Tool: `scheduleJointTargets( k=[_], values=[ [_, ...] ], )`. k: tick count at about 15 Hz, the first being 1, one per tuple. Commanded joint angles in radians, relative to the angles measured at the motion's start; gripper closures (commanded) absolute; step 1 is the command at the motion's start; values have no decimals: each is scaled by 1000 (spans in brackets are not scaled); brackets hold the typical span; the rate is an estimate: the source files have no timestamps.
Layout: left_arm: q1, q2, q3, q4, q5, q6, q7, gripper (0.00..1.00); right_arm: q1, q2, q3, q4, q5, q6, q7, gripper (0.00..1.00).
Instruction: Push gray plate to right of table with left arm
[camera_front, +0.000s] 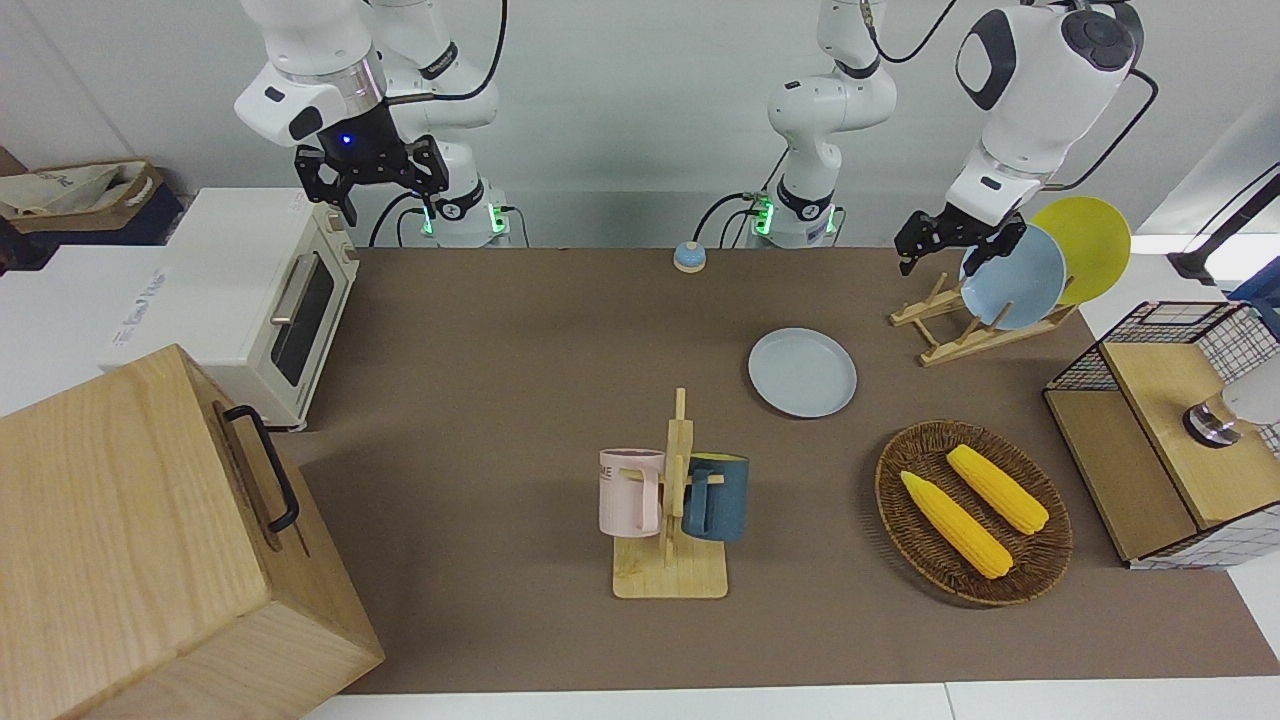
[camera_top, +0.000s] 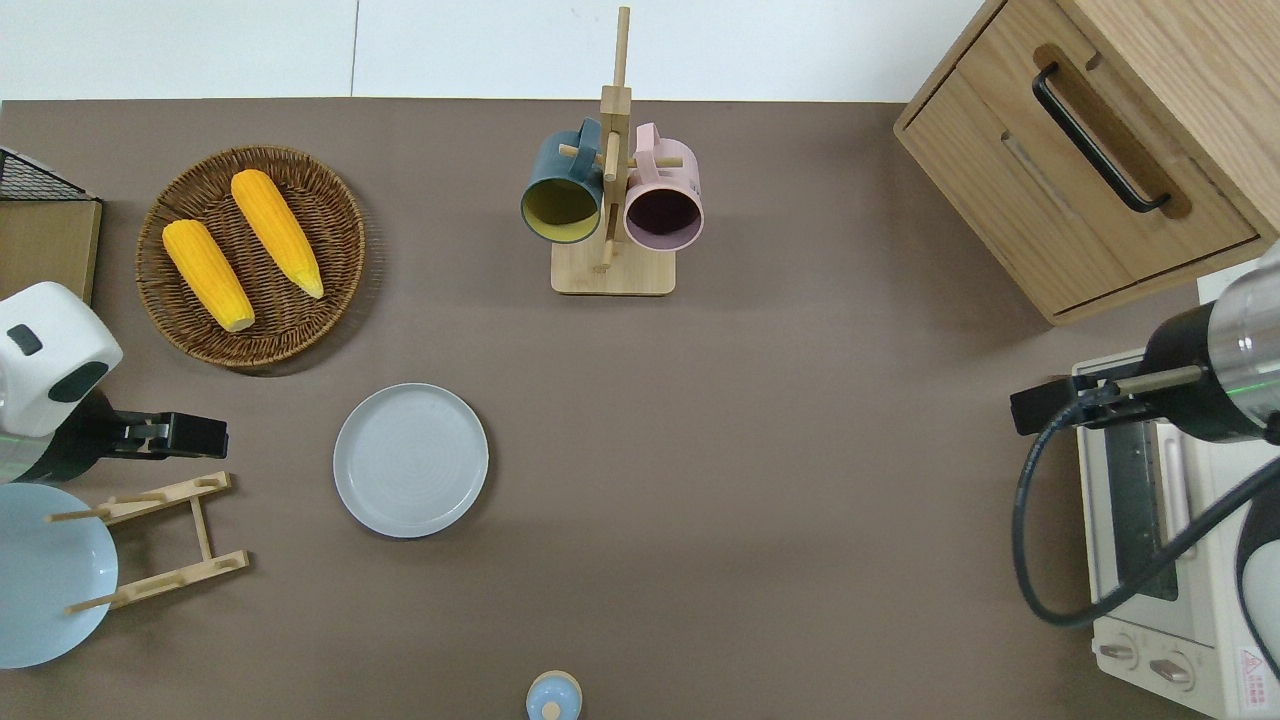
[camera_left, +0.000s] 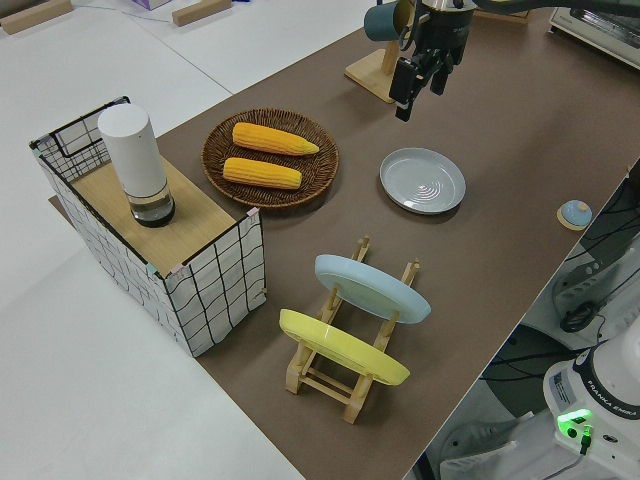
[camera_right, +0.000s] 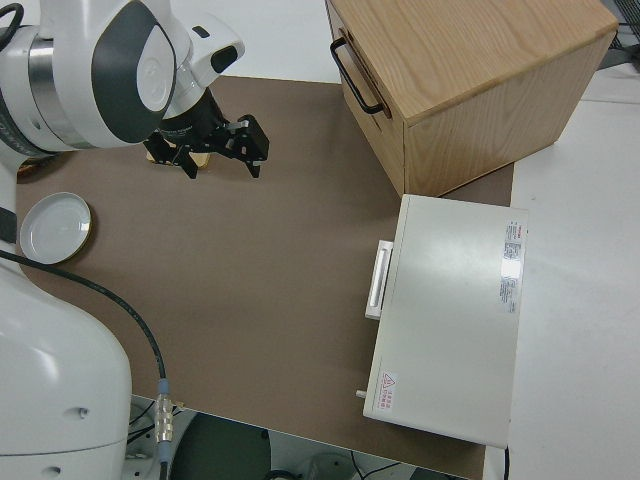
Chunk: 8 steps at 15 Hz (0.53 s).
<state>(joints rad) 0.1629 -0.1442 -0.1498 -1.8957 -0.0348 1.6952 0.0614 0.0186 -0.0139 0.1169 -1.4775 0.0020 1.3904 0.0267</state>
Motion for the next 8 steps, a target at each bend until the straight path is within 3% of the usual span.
scheduleJointTargets(
  k=[1, 8],
  values=[
    [-2, -18, 4, -32, -10, 20, -14, 0, -20, -3, 13, 8, 10, -14, 1, 17],
    [3, -15, 1, -32, -7, 24, -14, 0, -20, -3, 13, 8, 10, -14, 2, 17]
  ],
)
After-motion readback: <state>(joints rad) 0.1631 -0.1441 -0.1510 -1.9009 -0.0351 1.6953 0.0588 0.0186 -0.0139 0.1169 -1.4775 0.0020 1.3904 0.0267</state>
